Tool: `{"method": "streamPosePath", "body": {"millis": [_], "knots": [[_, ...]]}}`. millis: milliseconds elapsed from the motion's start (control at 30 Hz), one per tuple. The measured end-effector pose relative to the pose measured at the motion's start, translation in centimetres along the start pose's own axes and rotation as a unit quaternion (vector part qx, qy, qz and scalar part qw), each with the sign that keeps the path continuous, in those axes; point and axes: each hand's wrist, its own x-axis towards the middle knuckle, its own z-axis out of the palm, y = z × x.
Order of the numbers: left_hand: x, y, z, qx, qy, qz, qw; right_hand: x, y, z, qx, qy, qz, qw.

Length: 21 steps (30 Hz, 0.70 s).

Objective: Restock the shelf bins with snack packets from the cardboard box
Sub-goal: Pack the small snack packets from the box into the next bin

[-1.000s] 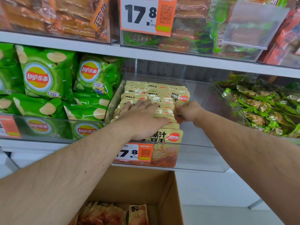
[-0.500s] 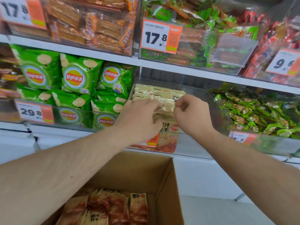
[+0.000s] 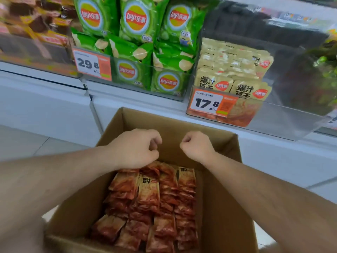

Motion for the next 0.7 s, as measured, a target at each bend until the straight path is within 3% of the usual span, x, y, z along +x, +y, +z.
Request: {"method": "streamPosePath", "body": {"millis": [133, 267, 533, 700], "knots": [[1.6, -1.7, 0.9, -0.044, -0.053, -0.053, 0.996, 2.6, 4.8, 6.1, -0.009, -0.100, 0.117, 0.988], [3.0, -3.9, 1.3, -0.073, -0.069, -0.115, 0.988, 3.7, 6.9, 11.7, -0.090, -0.128, 0.141, 0.978], [3.8, -5.8, 2.3, -0.162, -0.075, -0.224, 0.958, 5.4, 8.6, 18.1, -0.206, -0.095, 0.100, 0.969], [3.3, -6.0, 2.4, -0.294, -0.109, -0.331, 0.890, 3.4, 6.1, 14.5, -0.086, 0.006, 0.006, 0.996]]}}
